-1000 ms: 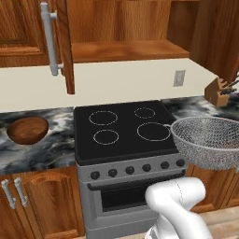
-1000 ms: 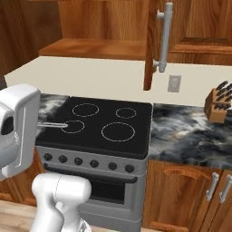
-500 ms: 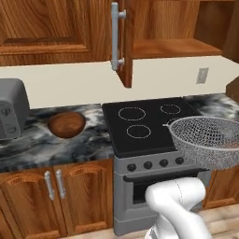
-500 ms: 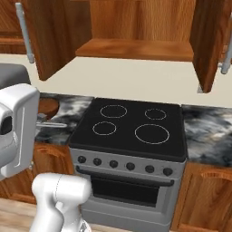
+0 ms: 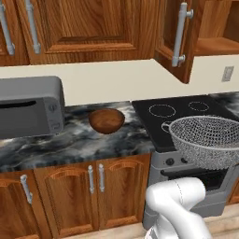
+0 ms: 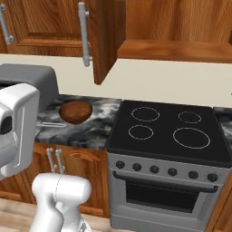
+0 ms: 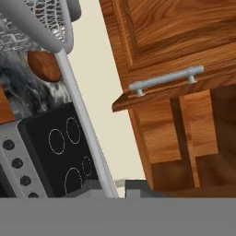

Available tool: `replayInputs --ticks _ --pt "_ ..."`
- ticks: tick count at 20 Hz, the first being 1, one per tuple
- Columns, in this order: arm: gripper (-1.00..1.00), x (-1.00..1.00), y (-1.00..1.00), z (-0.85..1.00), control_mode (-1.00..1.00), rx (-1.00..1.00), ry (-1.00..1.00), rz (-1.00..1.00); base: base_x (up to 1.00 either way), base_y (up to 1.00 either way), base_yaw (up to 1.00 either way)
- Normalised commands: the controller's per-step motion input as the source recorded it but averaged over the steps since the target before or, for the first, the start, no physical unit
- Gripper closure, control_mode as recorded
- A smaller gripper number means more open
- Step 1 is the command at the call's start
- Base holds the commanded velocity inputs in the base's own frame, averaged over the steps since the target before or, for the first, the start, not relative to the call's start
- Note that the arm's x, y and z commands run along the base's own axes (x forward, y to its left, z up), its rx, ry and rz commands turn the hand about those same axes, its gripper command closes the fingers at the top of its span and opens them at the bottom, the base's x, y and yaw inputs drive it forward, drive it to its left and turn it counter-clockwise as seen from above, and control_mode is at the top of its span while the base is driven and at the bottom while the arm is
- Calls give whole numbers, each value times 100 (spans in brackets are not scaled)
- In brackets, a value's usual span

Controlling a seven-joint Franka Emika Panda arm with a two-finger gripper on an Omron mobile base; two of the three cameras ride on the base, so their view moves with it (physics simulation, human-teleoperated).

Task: Open the cabinet and setup a tea strainer by placing it in the bowl upright.

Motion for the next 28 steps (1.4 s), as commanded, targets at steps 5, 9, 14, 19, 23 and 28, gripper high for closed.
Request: replayInputs --ticks 5,9,14,19,23,28 --pt "100 0 0 0 100 0 0 0 0 69 -7" --pt "100 0 0 0 100 0 0 0 1 57 -13" --pt "100 0 0 0 100 0 0 0 9 55 -18" --pt "100 0 0 0 100 0 0 0 12 60 -27" --pt "100 0 0 0 100 0 0 0 16 56 -33" --pt "100 0 0 0 100 0 0 0 21 48 -42"
